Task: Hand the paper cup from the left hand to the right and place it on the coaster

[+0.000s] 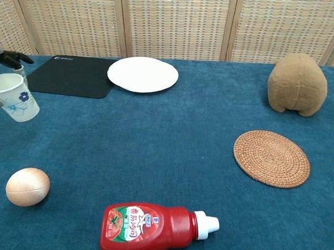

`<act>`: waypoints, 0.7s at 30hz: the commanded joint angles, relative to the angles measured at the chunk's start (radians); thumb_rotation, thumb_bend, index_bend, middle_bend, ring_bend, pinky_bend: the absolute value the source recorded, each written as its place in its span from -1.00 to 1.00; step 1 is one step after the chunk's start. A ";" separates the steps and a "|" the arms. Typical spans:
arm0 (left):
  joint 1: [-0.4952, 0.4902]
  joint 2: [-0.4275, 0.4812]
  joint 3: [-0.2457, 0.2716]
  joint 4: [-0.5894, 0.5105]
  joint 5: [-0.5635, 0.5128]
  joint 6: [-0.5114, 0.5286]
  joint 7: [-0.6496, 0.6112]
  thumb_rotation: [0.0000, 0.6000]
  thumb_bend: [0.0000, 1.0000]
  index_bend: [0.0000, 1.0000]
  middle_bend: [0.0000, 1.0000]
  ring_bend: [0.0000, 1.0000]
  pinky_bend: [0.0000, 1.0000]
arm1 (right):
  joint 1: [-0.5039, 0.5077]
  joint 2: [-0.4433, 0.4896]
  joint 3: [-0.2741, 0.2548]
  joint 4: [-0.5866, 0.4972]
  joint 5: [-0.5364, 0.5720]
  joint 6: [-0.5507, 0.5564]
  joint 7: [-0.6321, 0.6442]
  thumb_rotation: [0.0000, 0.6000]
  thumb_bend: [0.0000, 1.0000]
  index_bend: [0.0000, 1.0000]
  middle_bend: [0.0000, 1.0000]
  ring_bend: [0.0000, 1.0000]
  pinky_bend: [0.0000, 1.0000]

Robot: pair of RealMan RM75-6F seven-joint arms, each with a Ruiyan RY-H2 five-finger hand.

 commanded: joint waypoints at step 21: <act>-0.554 -0.341 -0.079 -0.078 -0.613 0.085 0.626 1.00 -0.42 -0.26 -1.00 -1.00 -1.00 | 0.004 -0.004 0.029 0.091 0.097 -0.070 0.124 1.00 -0.97 -1.00 -1.00 -1.00 -1.00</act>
